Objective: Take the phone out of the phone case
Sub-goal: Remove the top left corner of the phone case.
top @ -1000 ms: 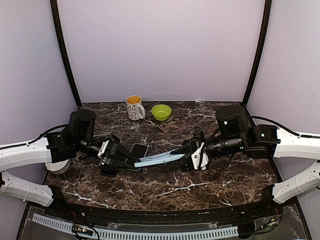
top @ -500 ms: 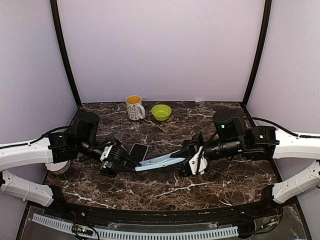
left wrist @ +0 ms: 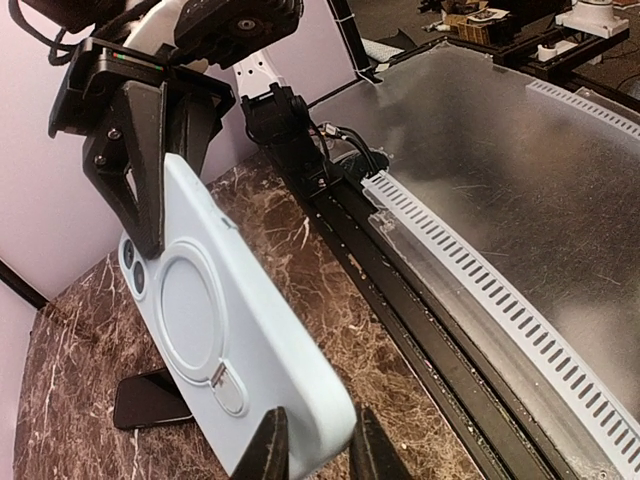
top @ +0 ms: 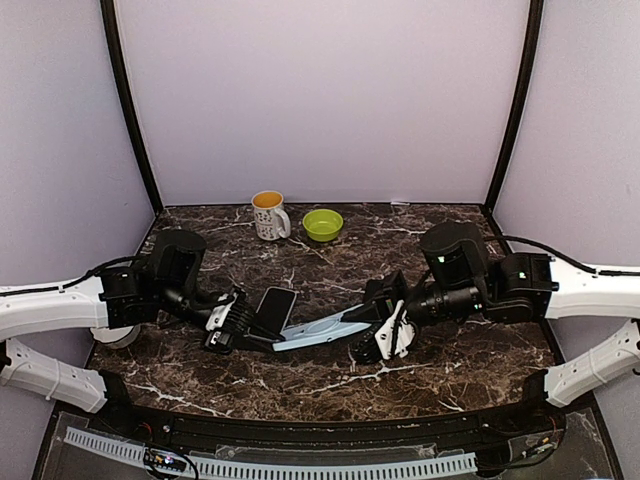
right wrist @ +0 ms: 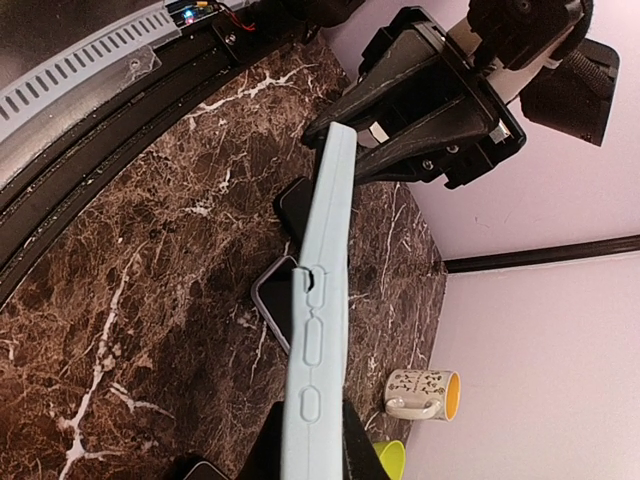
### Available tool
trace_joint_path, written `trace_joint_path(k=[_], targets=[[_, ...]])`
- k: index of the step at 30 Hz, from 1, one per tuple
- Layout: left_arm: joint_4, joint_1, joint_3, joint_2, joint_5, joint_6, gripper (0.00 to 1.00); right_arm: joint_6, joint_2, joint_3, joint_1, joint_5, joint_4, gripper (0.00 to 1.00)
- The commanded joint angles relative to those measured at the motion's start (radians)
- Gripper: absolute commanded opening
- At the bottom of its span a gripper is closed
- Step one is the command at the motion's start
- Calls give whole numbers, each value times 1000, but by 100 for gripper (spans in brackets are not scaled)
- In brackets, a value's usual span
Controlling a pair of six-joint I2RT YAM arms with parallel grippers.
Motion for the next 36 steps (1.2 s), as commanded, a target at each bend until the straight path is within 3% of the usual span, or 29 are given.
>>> trace_joint_path(k=[1, 17, 32, 34, 35, 36], targets=[[25, -21, 13, 12, 2, -36, 21, -99, 18, 41, 48, -26, 110, 0], [-52, -24, -13, -47, -80, 66, 17, -171, 8, -33, 82, 6, 129, 0], [-138, -24, -1, -44, -30, 93, 16, -275, 3, -80, 107, 79, 144, 0], [-139, -23, -4, -54, -52, 101, 17, -278, 1, -84, 108, 86, 139, 0], [-130, -21, -7, -61, -56, 100, 24, -273, -1, -86, 108, 91, 137, 0], [-121, -19, -16, -78, -62, 93, 37, -261, -2, -88, 108, 90, 141, 0]])
